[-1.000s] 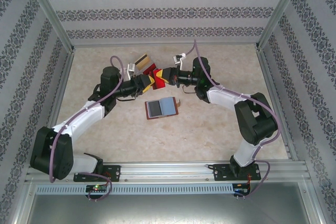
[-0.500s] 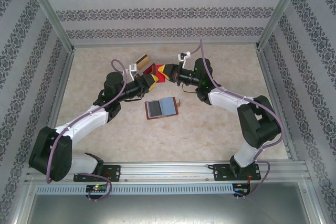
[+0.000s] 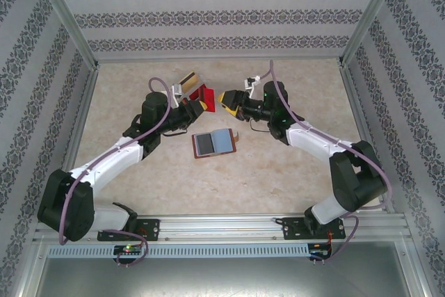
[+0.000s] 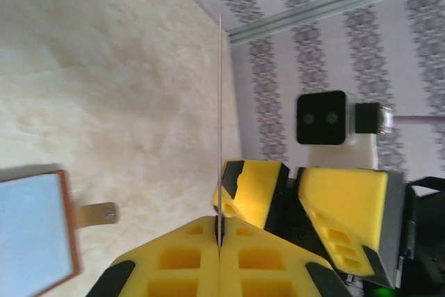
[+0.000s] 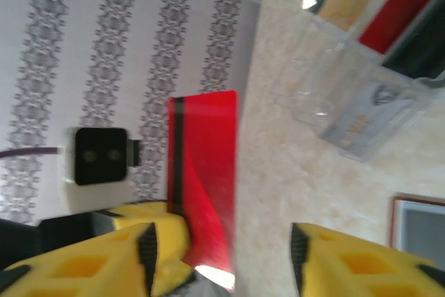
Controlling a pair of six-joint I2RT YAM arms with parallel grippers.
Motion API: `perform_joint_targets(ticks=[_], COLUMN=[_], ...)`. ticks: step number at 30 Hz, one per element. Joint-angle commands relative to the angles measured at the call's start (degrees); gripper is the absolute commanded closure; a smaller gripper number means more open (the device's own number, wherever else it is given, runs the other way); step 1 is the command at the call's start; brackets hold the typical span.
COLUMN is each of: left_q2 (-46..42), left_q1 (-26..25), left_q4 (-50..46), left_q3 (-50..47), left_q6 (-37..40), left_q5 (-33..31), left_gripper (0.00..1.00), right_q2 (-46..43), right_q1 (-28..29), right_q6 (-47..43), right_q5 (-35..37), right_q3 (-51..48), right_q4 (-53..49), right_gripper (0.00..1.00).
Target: Take the credit cards out of the card holder
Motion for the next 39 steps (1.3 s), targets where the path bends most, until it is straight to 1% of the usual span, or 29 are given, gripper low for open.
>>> perform_joint_targets(ticks=[1, 4, 6, 9, 14, 15, 16, 19, 22, 26, 28, 31, 35, 39], left_q2=[-1.33, 0.20, 1.79, 5.05, 12.36, 14.28, 16.40, 21.82, 27.04, 34.21, 36.62, 39.18, 41.05, 41.84], left_q1=[0.26, 0.32, 0.33, 0.31, 0.40, 0.93, 1.66, 3.10, 4.63, 6.58, 7.12, 8.26, 9.79, 9.87], left_q4=[-17.80, -29.35, -34.06, -39.70, -44.29, -45.30, -46.63, -48.16, -48.60, -49.21, -49.05, -48.97, -49.75, -49.56], left_q3=[5.70, 11.30, 14.43, 18.80, 24.95, 26.72, 28.79, 34.28, 39.57, 46.94, 48.73, 50.80, 53.01, 53.51], left_q6=[14.27, 24.23, 31.03, 39.65, 55.49, 58.61, 61.14, 67.29, 71.37, 72.79, 74.31, 76.57, 78.05, 80.05], left_q5=[-6.60, -12.32, -14.43, -19.09, -24.90, -25.62, -24.95, -21.90, -18.34, -16.54, -14.39, -11.43, -10.28, -9.99], left_gripper=[1.00, 1.00, 1.00, 1.00, 1.00, 1.00, 1.00, 1.00, 1.00, 1.00, 1.00, 1.00, 1.00, 1.00], right_q2=[-2.00, -2.25, -2.11, -1.79, -2.84, -3.29, -3.71, -4.25, -3.26, -0.66, 0.64, 2.65, 2.72, 3.57], right_q1=[-0.93, -1.11, -1.32, -2.14, -3.47, -3.80, -4.28, -6.30, -8.32, -10.25, -11.25, -13.28, -14.37, -14.47], right_q6=[-11.01, -20.91, -26.35, -32.51, -40.07, -41.35, -42.04, -41.90, -40.03, -35.27, -32.15, -28.40, -27.66, -27.72], right_q5=[3.27, 7.88, 11.04, 14.03, 18.90, 20.06, 21.08, 19.98, 15.48, 9.32, 6.77, 0.75, 0.38, -0.08], right_q3=[-0.27, 2.32, 3.36, 2.68, 1.22, 0.71, 0.24, -1.70, -2.99, -2.67, -2.09, -1.13, -0.48, 0.48], right_q4=[-11.79, -23.34, -27.99, -28.95, -30.27, -30.75, -30.72, -28.82, -25.93, -23.90, -24.29, -24.41, -25.28, -25.36], right_gripper=[0.36, 0.28, 0.23, 0.17, 0.09, 0.07, 0.05, 0.02, 0.02, 0.02, 0.02, 0.02, 0.02, 0.02])
